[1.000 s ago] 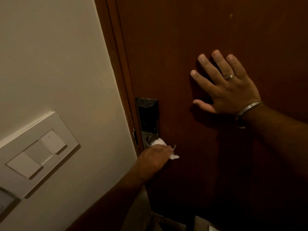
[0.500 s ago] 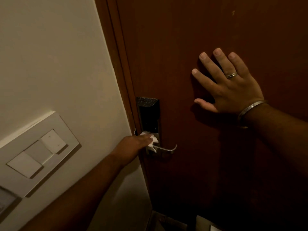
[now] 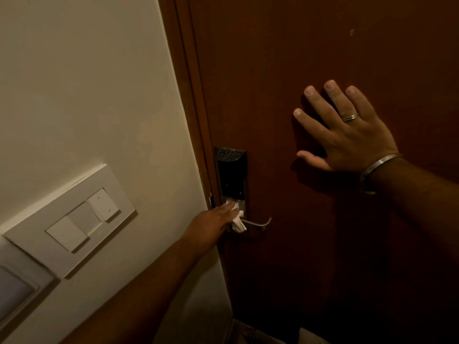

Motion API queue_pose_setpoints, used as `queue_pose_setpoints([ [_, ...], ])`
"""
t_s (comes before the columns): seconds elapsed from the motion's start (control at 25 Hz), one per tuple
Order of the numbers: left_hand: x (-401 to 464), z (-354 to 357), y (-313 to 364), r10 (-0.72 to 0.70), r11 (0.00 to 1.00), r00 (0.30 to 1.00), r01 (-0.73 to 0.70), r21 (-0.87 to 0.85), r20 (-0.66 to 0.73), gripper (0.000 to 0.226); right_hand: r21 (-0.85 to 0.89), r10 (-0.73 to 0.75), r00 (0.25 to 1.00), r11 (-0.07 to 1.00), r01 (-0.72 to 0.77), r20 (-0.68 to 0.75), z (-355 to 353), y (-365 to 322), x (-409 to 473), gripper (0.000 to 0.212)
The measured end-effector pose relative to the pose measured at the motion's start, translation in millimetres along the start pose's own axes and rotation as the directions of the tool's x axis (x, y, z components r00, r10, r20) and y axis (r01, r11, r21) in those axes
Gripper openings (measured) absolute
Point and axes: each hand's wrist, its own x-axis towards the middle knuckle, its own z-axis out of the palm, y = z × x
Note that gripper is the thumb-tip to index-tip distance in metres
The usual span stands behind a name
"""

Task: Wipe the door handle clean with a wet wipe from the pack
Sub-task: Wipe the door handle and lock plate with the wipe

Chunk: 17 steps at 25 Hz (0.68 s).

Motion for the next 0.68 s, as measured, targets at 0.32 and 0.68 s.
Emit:
queue_pose_setpoints([
  [0.32,6,35,87,0.022,1.000,1.000,-0.022,-0.005,0.005,0.056,-0.006,-0.021,1.000,1.000,0.021,-0.004,-2,0,1,0.084],
  [0.68,17,-25,-27,-0.025,0.981,0.999,0.033,-0.189,0.044,0.025,-0.017,-0.037,0.999,0.999,0.038,0.007,-1,2,0,0.084],
])
